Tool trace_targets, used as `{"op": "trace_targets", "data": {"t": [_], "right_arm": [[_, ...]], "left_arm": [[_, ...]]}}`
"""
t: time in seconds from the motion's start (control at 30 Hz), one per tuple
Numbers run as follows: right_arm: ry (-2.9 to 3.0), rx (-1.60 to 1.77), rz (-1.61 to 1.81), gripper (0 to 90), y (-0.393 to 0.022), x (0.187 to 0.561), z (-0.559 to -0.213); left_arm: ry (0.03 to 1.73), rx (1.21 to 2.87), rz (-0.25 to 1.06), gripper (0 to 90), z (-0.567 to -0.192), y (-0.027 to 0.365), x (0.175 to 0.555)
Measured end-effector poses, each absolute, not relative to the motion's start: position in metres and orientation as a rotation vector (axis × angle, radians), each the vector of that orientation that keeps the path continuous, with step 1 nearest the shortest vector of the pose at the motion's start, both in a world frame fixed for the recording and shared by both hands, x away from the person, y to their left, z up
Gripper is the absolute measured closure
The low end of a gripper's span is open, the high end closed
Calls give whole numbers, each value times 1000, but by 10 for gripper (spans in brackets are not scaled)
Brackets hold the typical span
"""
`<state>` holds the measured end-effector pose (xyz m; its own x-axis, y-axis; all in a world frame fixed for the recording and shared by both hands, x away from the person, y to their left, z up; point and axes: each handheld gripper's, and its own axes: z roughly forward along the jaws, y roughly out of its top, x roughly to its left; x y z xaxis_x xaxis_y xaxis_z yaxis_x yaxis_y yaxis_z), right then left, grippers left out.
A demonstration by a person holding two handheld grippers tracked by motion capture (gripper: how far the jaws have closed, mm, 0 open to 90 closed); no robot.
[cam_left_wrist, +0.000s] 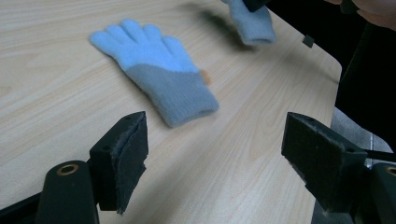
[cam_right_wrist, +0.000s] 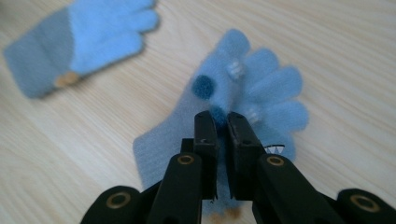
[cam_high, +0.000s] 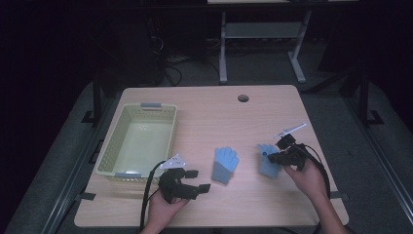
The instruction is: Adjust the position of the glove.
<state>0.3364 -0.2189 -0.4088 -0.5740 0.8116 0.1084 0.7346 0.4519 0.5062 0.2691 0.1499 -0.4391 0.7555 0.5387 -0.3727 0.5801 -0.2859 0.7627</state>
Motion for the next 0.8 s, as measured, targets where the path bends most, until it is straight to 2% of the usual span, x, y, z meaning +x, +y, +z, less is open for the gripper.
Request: {"op": "trace_targets", "data": {"t": [0.4, 0.8], "right_arm": [[2588, 1263, 909, 836, -171, 337, -381], [2649, 1196, 901, 831, -124, 341, -384]], "left_arm": [[877, 1946, -33, 224, -439, 152, 270], [894, 1937, -32, 224, -440, 156, 271]]}}
